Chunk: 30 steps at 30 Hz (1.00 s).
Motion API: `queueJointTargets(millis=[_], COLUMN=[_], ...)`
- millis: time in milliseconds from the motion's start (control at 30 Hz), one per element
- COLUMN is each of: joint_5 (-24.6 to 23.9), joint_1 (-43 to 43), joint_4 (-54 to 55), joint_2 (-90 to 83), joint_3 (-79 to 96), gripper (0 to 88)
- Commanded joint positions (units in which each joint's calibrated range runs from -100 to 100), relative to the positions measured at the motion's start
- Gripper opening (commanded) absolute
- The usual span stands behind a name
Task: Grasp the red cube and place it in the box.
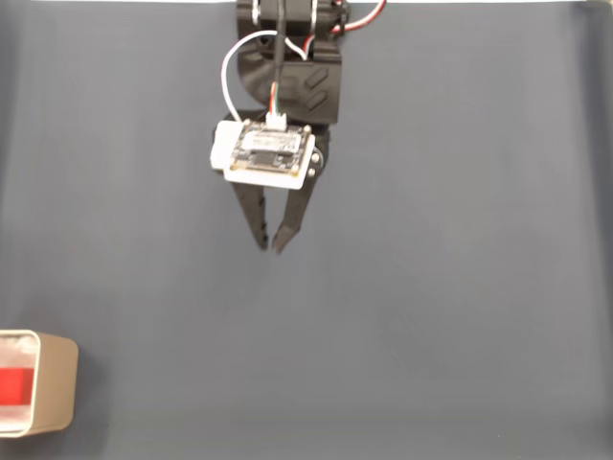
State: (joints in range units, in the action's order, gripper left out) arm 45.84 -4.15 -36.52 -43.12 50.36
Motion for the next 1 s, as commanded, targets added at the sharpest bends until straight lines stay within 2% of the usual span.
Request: queueJointTargets(millis=[0, 433, 767, 967], joint_5=[0.34, 2.15, 3.42, 3.42], joint_1=[0.75, 2.73, 2.95, 4.15], joint_4=[1.27, -0.53, -7.83, -16.27], joint_2=[-7.66, -32.1, -47.09, -51.34], joint_3=[6.3, 34.31, 48.63, 49.46], gripper=[0.0, 0.0, 0.0, 0.0])
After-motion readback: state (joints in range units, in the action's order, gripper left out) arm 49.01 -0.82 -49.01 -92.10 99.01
